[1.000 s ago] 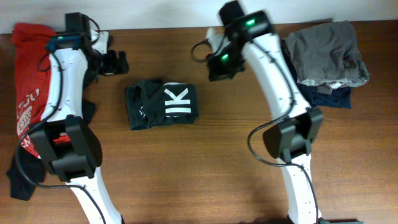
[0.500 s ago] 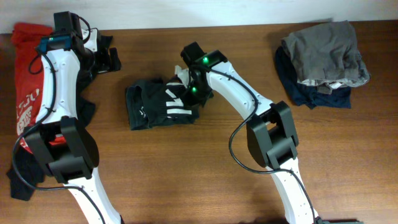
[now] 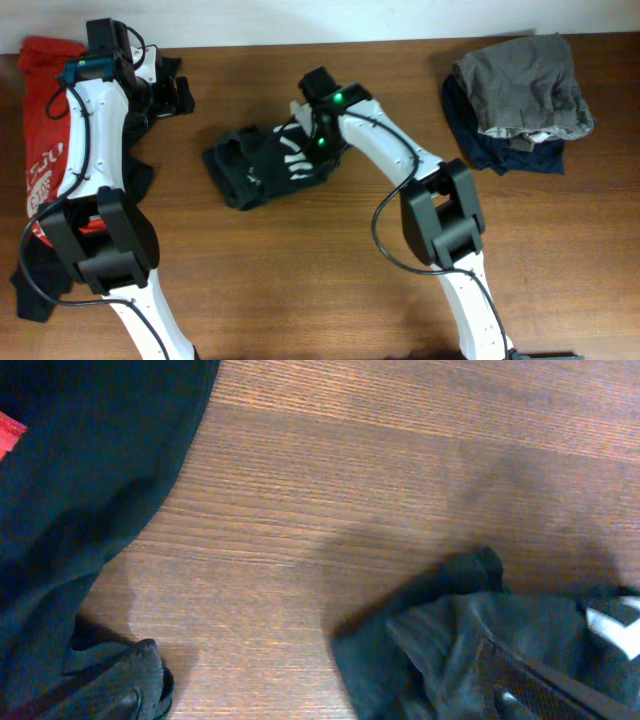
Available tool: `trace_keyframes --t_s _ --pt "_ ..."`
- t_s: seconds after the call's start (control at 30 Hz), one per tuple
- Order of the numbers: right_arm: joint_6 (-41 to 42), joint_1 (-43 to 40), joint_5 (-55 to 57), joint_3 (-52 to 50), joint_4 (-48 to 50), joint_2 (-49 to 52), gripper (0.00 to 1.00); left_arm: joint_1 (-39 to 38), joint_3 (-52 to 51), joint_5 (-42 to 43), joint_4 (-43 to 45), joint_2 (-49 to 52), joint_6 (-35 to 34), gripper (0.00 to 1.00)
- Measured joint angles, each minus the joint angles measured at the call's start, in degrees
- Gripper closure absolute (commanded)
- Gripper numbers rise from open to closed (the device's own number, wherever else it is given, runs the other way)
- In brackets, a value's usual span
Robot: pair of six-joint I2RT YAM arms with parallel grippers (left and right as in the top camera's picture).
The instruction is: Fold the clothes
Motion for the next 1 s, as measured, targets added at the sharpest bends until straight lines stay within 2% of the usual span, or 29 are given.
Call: trace_keyframes --t_s 0.23,0.3,0.37,0.47,0.5,0.6,0.7,0.83,1.0 --pt "-2.62 -8.76 2.36 -0.31 14.21 0.00 0.96 0.00 0.00 0.02 1.57 0.00 -0.02 0.01" --pt "-3.28 -11.02 2.67 -0.33 18.01 0.00 0.92 0.00 0.00 0.00 2.80 0.00 0.00 0.01" --pt "-3.30 -12.94 2.60 0.09 18.34 0.00 0.61 0.00 0.00 0.00 3.54 0.00 0.00 0.01" --pt "-2.08 -14.08 1.25 3.80 9.90 0.22 0.43 0.00 0.00 -0.35 4.90 0.00 0.00 0.01" --pt "-2.01 -14.01 0.00 6.95 4.33 0.39 0.37 0.00 0.00 -0.85 5.62 0.00 -0.02 0.01" --pt "-2.12 -12.79 -2.29 15.39 -6.97 0.44 0.27 0.00 0.00 -2.62 7.69 0.00 -0.02 0.01" --pt "-3.82 -10.82 -3.32 21.92 -13.86 0.39 0.20 0.28 0.00 -3.91 9.40 0.00 0.00 0.01" --pt "-5.75 -6.01 -3.56 24.63 -20.24 0.20 0.18 2.23 0.00 -4.57 11.19 0.00 0.00 0.01" --pt "-6.56 1.16 -3.69 23.54 -20.79 0.22 0.18 8.11 0.00 -5.03 11.80 0.00 -0.02 0.01"
